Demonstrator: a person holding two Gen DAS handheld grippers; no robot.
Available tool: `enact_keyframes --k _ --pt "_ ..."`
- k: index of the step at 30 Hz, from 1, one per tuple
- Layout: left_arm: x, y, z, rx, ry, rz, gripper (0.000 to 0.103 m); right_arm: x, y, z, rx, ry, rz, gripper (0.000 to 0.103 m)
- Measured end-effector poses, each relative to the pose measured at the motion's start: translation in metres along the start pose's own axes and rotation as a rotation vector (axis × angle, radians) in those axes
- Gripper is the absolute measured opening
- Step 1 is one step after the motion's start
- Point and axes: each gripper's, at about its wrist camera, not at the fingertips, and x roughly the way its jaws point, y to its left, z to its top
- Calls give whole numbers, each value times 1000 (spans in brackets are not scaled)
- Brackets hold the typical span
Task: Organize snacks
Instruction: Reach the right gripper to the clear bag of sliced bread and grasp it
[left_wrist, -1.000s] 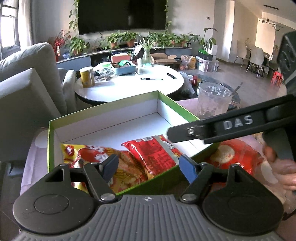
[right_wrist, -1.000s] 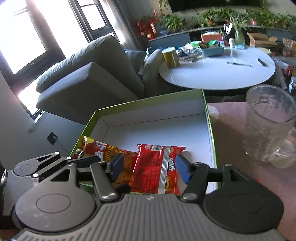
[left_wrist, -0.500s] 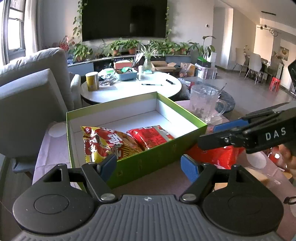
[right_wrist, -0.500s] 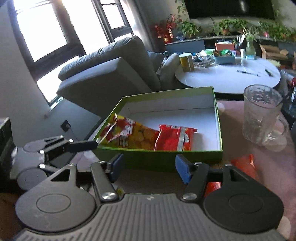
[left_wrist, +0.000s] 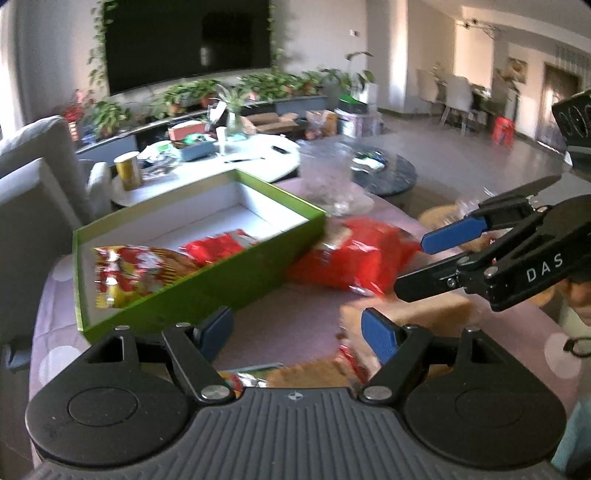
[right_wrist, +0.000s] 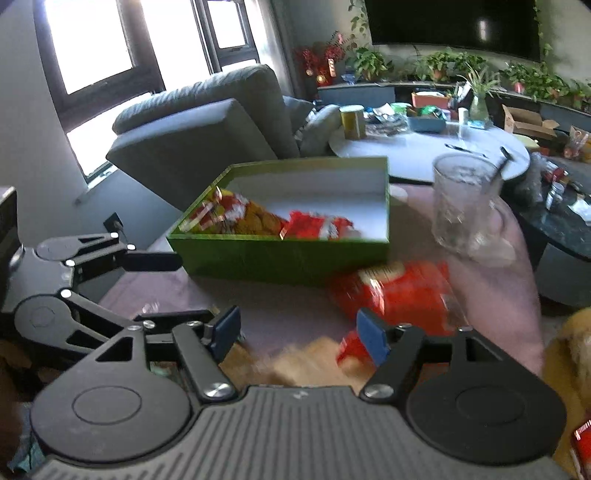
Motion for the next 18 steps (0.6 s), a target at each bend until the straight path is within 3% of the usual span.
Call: enact_keyframes --k 10,18 --pt "20 -38 -8 72 76 -90 74 -19 -28 -40 41 10 -5 60" --pt "33 -52 -12 106 127 -99 74 -22 -26 -63 -74 3 15 65"
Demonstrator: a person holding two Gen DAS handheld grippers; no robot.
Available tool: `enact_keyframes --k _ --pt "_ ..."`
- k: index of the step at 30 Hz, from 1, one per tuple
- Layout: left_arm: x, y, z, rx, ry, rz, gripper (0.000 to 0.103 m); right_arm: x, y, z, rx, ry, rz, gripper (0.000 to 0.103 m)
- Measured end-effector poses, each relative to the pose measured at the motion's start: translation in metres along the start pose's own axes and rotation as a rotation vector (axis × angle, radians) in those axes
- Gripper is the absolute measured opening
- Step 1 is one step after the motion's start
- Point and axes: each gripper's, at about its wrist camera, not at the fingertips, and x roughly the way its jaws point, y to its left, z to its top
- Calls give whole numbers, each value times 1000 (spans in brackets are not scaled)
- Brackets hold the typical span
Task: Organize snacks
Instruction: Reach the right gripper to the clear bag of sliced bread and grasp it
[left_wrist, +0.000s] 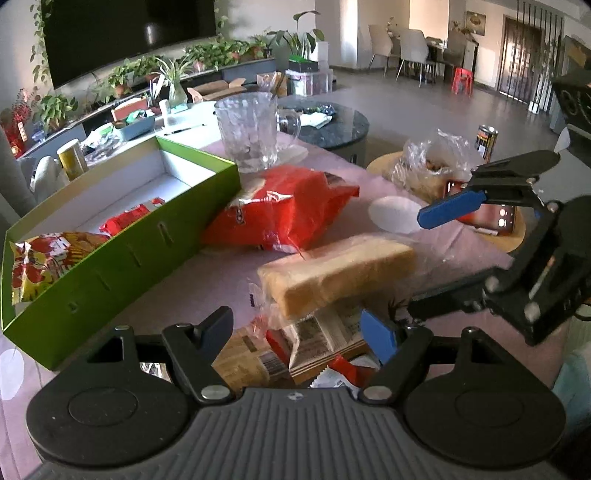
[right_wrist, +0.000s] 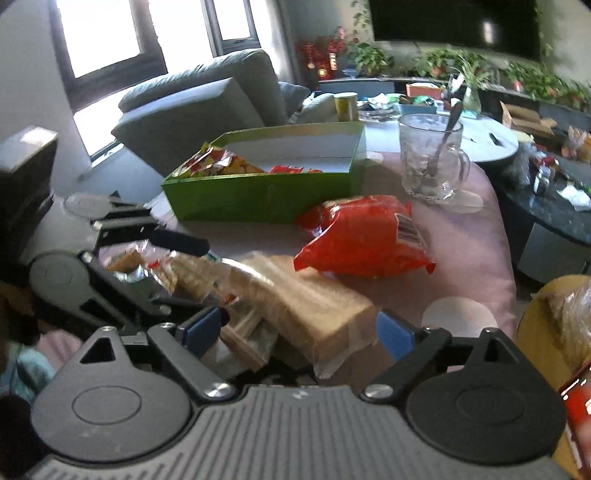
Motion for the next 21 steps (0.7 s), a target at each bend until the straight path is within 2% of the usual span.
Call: enact_keyframes --k 5,7,9,12,16,21 --pt "9 1 2 -10 16 14 73 10 3 -13 -97 48 -39 65" --pt "11 2 3 -11 19 11 67 17 3 -16 -122 66 -82 65" --pt "13 2 4 -12 24 9 61 20 0 -19 -121 63 -125 65" --pt "15 4 5 -19 26 8 59 21 -8 -18 -107 31 -155 65" --pt "19 5 8 -34 23 2 54 20 -13 -17 -85 22 -114 64" --pt "16 2 9 -35 -1 22 54 13 -7 -13 -90 -29 -116 64"
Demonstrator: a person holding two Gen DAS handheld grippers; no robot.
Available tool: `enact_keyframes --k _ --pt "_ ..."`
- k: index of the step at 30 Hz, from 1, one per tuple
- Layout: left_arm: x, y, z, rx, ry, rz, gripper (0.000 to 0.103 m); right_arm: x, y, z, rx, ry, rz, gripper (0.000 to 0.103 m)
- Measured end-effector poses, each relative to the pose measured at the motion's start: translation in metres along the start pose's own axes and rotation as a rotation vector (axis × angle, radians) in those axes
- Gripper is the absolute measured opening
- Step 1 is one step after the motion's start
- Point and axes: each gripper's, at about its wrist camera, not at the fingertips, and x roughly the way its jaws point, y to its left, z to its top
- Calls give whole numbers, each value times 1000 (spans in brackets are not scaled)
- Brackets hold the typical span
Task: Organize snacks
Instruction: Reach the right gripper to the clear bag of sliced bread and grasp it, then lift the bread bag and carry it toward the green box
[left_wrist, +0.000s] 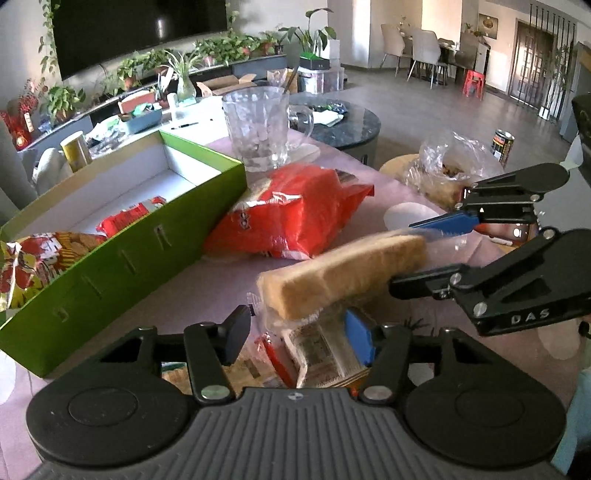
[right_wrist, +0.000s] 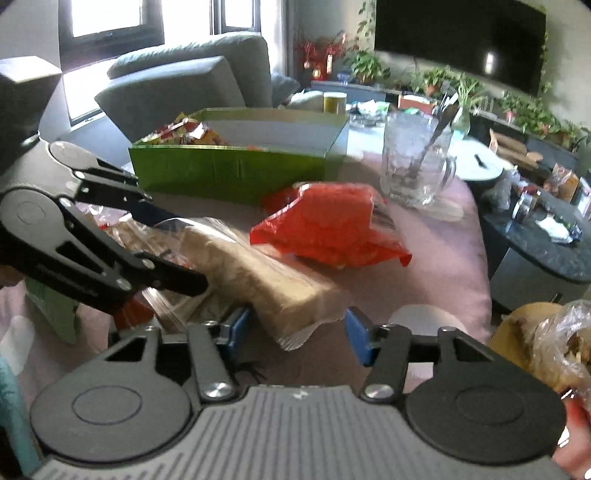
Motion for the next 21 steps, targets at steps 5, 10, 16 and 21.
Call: enact_keyframes --k 5,10,16,21 --pt "-17 7 4 -19 -50 0 54 -9 1 14 33 -72 30 64" --pt "-32 14 8 -26 -93 24 54 -7 3 34 65 -118 71 64" --pt "-28 30 18 -63 -100 63 54 13 -7 60 177 -142 112 64" --pt "-18 42 26 -111 -108 63 55 29 -21 71 256 -143 62 64"
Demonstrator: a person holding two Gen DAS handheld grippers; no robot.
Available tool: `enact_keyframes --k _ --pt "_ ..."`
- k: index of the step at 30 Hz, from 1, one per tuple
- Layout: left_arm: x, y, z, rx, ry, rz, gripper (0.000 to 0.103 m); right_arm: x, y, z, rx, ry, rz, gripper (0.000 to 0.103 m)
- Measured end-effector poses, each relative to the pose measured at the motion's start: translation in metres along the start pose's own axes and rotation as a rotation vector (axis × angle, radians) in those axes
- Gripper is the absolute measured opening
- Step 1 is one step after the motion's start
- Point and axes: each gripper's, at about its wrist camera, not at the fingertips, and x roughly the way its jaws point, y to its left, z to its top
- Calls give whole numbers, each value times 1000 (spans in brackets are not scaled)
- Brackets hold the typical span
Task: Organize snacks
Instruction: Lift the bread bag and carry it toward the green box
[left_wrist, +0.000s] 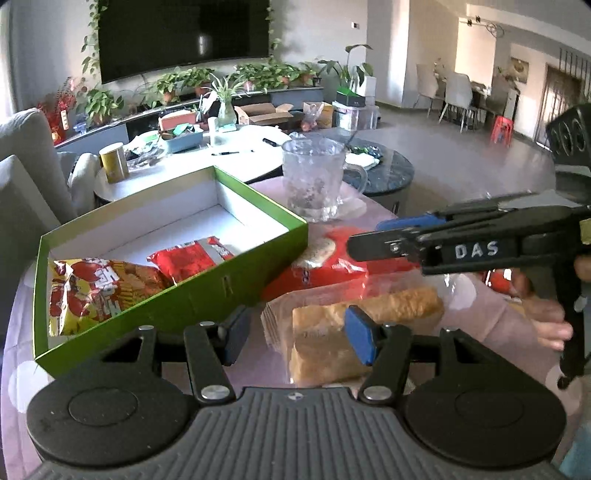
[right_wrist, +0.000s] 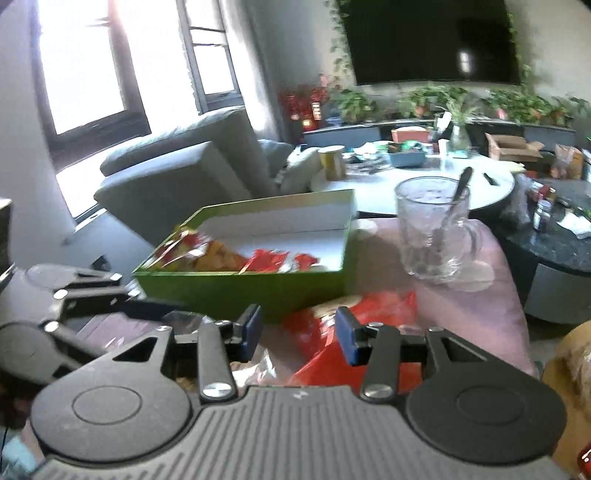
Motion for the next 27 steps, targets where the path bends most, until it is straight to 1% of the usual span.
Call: enact_keyframes --k 2,4,6,10,11,13,14,16,17,19,21,23,25,26,27 --pt "5 0 2 7 -5 8 55 -7 -8 0 60 -13 -7 64" --pt "10 0 5 4 -4 8 55 -22 -16 -1 105 -40 22 64" --pt "14 2 6 -1 -1 8 55 -35 -20 -2 109 -40 48 64" --pt "16 3 4 -15 -3 11 58 -50 -13 -14 60 16 61 64" --pt "14 4 3 -21 -5 16 62 -48 -10 -18 51 41 60 64" --pt "9 5 -1 -13 -5 17 66 -42 -2 -29 40 93 25 64" --pt "5 5 -3 -4 -7 11 69 -37 3 -35 31 107 -11 64" --pt "-1 5 -9 27 -4 -21 72 -30 8 -45 30 123 -53 64" --pt "-2 4 -12 45 1 -35 73 -27 7 -48 42 130 -53 64" --pt "2 -1 -17 88 18 -45 73 -22 2 -49 87 142 -34 64" --pt "10 -7 -19 122 43 -35 73 -20 -4 -46 137 151 -9 64" --pt "19 -9 -19 129 61 -40 73 -22 -4 -43 141 150 -8 64" --pt "26 -10 -19 119 75 -62 69 -25 -1 -42 132 146 -17 64" --pt "29 -11 -18 113 82 -81 66 -27 0 -42 134 144 -18 64" --pt "29 -11 -18 105 86 -98 59 -27 1 -43 137 141 -19 64"
